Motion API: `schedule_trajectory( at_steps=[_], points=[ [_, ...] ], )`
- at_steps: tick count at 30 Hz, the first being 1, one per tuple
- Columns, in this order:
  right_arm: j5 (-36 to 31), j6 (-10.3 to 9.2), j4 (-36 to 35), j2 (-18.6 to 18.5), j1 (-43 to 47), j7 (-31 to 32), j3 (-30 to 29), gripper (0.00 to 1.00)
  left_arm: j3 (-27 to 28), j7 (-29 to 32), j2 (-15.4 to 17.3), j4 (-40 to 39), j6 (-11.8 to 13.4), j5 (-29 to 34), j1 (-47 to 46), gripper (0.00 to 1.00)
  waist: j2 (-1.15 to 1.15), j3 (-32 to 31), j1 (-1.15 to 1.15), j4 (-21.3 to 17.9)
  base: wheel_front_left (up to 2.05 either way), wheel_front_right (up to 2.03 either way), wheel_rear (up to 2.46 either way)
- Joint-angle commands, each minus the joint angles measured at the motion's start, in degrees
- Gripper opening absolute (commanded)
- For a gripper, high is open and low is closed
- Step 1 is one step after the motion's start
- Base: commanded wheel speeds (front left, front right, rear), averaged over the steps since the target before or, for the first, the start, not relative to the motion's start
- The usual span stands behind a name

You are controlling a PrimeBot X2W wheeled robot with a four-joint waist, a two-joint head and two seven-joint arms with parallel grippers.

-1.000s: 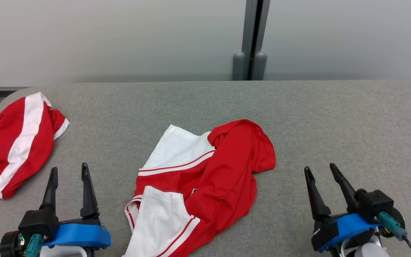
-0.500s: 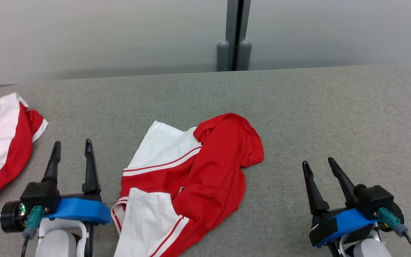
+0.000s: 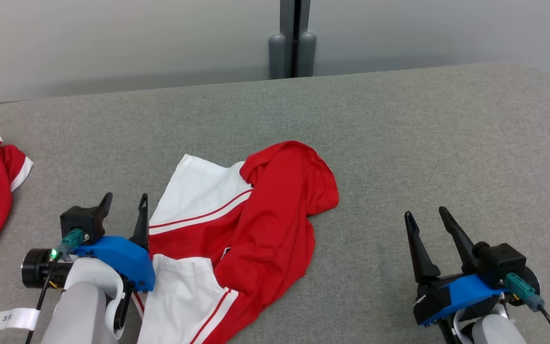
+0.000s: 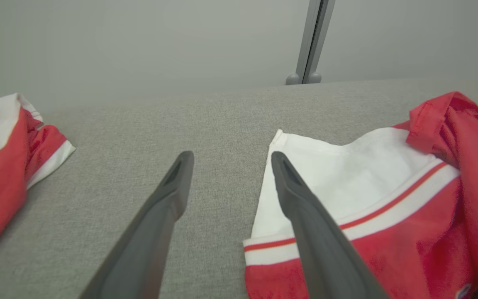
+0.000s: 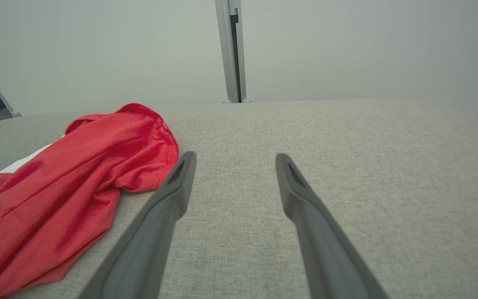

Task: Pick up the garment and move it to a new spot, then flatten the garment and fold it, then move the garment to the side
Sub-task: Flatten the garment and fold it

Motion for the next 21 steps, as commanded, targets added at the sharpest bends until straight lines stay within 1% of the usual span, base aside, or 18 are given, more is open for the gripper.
schedule_trajectory(
  at_steps=[1,6,9,13,19,20,21],
  points=[
    [0.0,0.03,0.1,0.0,-1.1,-0.4,-0.2,1.0,-1.1,1.4,0.8,1.6,-0.4,-0.9,-0.6,1.0,0.0,0.3,0.0,-0.2,0.0,0.0,0.0],
    [-0.4,0.03,0.5,0.0,-1.6,-0.4,-0.7,1.0,-5.1,5.3,1.5,5.4,-0.3,-4.3,-0.5,1.0,0.0,0.8,0.0,-0.6,0.0,0.0,0.0],
    [-0.6,0.03,0.9,0.0,-1.8,-0.6,-1.0,1.0,-7.9,7.2,2.6,7.0,-0.4,-7.1,-0.5,1.0,0.0,0.8,0.0,-0.8,0.0,0.0,0.0],
    [-0.7,0.03,1.3,0.0,-1.8,-0.7,-1.2,1.0,-10.9,11.3,3.7,9.3,-0.3,-9.7,0.3,1.0,0.0,0.5,0.0,-0.9,0.0,0.0,0.0],
    [-0.4,0.03,1.8,0.0,-1.7,-0.8,-1.0,1.0,-15.4,14.6,3.8,9.0,-0.4,-14.2,1.7,1.0,0.0,-0.2,0.0,-0.9,0.0,0.0,0.0],
    [-0.4,0.03,1.8,0.0,-1.7,-0.8,-1.0,1.0,-15.4,14.6,3.8,9.0,-0.4,-14.2,1.7,1.0,0.0,-0.2,0.0,-0.9,0.0,0.0,0.0],
    [-0.4,0.03,1.8,0.0,-1.7,-0.8,-0.9,1.0,-16.2,15.2,3.9,8.8,-0.4,-14.7,1.9,0.87,0.0,-0.3,0.0,-0.9,0.0,0.0,0.0]
  ],
)
